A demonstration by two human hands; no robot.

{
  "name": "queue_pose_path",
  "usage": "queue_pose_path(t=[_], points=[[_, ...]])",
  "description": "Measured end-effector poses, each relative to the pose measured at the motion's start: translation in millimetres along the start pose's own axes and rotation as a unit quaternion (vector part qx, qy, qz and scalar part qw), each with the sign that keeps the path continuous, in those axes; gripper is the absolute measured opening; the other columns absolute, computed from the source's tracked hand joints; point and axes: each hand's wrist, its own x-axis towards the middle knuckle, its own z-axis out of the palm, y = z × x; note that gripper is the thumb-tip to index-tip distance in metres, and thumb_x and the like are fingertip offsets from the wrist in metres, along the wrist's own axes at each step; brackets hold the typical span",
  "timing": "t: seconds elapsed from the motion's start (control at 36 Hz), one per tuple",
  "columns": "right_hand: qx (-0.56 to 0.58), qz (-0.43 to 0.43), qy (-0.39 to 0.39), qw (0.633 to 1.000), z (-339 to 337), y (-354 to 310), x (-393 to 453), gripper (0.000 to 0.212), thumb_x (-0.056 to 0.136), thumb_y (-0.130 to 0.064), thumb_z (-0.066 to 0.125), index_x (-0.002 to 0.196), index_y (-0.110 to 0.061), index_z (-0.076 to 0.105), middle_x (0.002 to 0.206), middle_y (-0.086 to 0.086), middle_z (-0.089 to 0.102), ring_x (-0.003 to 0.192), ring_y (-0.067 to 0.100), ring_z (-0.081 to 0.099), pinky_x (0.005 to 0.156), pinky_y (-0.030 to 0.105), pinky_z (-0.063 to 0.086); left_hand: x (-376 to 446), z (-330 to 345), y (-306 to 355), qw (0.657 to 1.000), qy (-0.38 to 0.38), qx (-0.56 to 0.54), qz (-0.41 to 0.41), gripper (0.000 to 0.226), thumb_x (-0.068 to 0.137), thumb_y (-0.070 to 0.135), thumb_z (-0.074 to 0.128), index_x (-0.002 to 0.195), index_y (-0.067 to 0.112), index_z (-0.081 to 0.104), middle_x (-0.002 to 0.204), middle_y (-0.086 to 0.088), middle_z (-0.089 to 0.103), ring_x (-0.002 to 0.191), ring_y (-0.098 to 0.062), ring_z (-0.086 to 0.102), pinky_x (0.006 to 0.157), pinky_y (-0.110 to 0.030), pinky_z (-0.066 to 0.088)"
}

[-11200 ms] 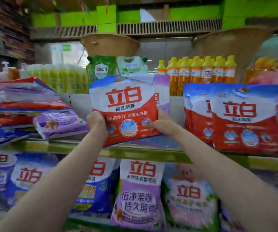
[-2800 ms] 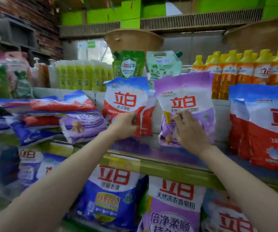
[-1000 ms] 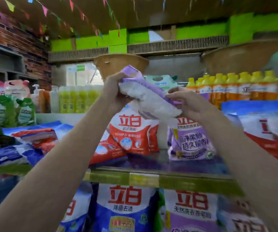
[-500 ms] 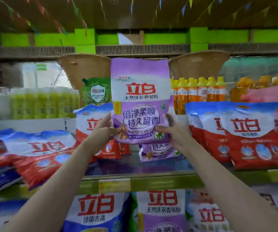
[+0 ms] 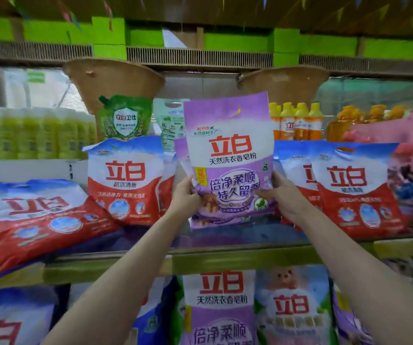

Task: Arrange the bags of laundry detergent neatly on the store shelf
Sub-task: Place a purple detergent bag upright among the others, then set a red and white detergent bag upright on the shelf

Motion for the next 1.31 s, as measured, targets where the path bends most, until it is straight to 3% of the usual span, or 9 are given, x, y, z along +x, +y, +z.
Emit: queue_pose_path(t=[0.14, 0.25, 0.42, 0.5, 0.69, 0.92, 1.06, 1.17, 1.31], points=[[-0.047, 0.097, 0.061, 0.992, -12, 44, -3, 0.038, 0.077, 0.010, 0.063, 0.109, -0.011, 0.061, 0.099, 0.015, 0.071, 0.104, 0.040, 0.061, 0.091, 0.046, 0.050, 0, 19, -3, 0.967, 0.026, 0.251, -0.017, 0.010, 0.075, -0.001, 0.052, 0.083, 0.003, 0.057, 0.080, -0.013, 0.057, 0.077, -0.024, 0.052, 0.061, -0.026, 0.028], [-0.033, 0.104, 0.094, 0.990, -8, 49, -5, 0.041, 0.078, 0.016, 0.056, 0.114, -0.005, 0.060, 0.096, 0.010, 0.067, 0.094, 0.026, 0.059, 0.078, 0.030, 0.048, -6, 22, 0, 0.927, -0.008, 0.375, -0.016, 0.015, 0.078, 0.009, 0.060, 0.087, -0.004, 0.059, 0.096, -0.025, 0.065, 0.093, -0.037, 0.060, 0.070, -0.036, 0.042], [-0.106, 0.106, 0.194, 0.969, -10, 61, 3, 0.027, 0.077, -0.006, 0.044, 0.088, -0.018, 0.065, 0.095, 0.008, 0.070, 0.090, 0.033, 0.063, 0.086, 0.048, 0.050, -17, 36, -17, 0.883, -0.016, 0.469, -0.018, 0.045, 0.085, 0.041, 0.059, 0.110, 0.005, 0.049, 0.113, -0.020, 0.063, 0.107, -0.037, 0.058, 0.083, -0.038, 0.044], [-0.175, 0.112, 0.216, 0.954, -12, 63, 1, 0.022, 0.080, -0.014, 0.039, 0.084, -0.019, 0.060, 0.088, 0.009, 0.065, 0.083, 0.030, 0.057, 0.073, 0.039, 0.044, -18, 47, -29, 0.858, -0.016, 0.513, 0.006, 0.046, 0.089, 0.044, 0.049, 0.114, 0.006, 0.040, 0.112, -0.017, 0.066, 0.108, -0.032, 0.061, 0.096, -0.038, 0.034], [-0.245, 0.110, 0.185, 0.945, -9, 52, -11, 0.027, 0.093, -0.014, 0.043, 0.114, -0.006, 0.058, 0.113, 0.017, 0.062, 0.104, 0.035, 0.055, 0.076, 0.030, 0.035, -14, 47, -38, 0.863, -0.026, 0.504, 0.012, 0.045, 0.092, 0.046, 0.045, 0.115, 0.008, 0.037, 0.110, -0.014, 0.067, 0.108, -0.028, 0.060, 0.102, -0.041, 0.027], [-0.303, -0.013, 0.274, 0.912, -8, 60, -19, 0.040, 0.077, -0.009, 0.070, 0.110, 0.000, 0.050, 0.113, 0.017, 0.051, 0.105, 0.029, 0.048, 0.078, 0.026, 0.034, -21, 44, -36, 0.877, 0.000, 0.479, 0.023, 0.045, 0.091, 0.044, 0.048, 0.117, 0.009, 0.038, 0.109, -0.011, 0.068, 0.108, -0.028, 0.060, 0.103, -0.041, 0.026], [-0.436, -0.212, 0.318, 0.815, 2, 66, -29, 0.046, 0.068, 0.003, 0.068, 0.110, -0.002, 0.051, 0.112, 0.018, 0.051, 0.107, 0.029, 0.045, 0.089, 0.037, 0.041, -27, 43, -34, 0.869, 0.035, 0.493, 0.005, 0.061, 0.088, 0.052, 0.049, 0.129, 0.009, 0.037, 0.103, -0.011, 0.069, 0.104, -0.027, 0.061, 0.103, -0.044, 0.027], [-0.471, -0.342, 0.246, 0.775, 19, 63, -35, 0.037, 0.068, -0.006, 0.049, 0.104, -0.015, 0.049, 0.108, 0.012, 0.056, 0.105, 0.022, 0.045, 0.085, 0.035, 0.035, -28, 43, -34, 0.873, 0.053, 0.485, -0.018, 0.054, 0.085, 0.049, 0.054, 0.124, 0.013, 0.044, 0.102, -0.009, 0.069, 0.103, -0.027, 0.061, 0.102, -0.045, 0.029], [-0.455, -0.426, 0.111, 0.774, 56, 50, -24, 0.030, 0.068, -0.013, 0.047, 0.096, -0.013, 0.058, 0.099, 0.005, 0.059, 0.094, 0.021, 0.050, 0.081, 0.034, 0.039, -21, 26, -31, 0.954, 0.105, 0.258, -0.110, 0.025, 0.073, 0.029, 0.067, 0.095, 0.017, 0.065, 0.099, -0.008, 0.071, 0.099, -0.026, 0.063, 0.089, -0.036, 0.048]])
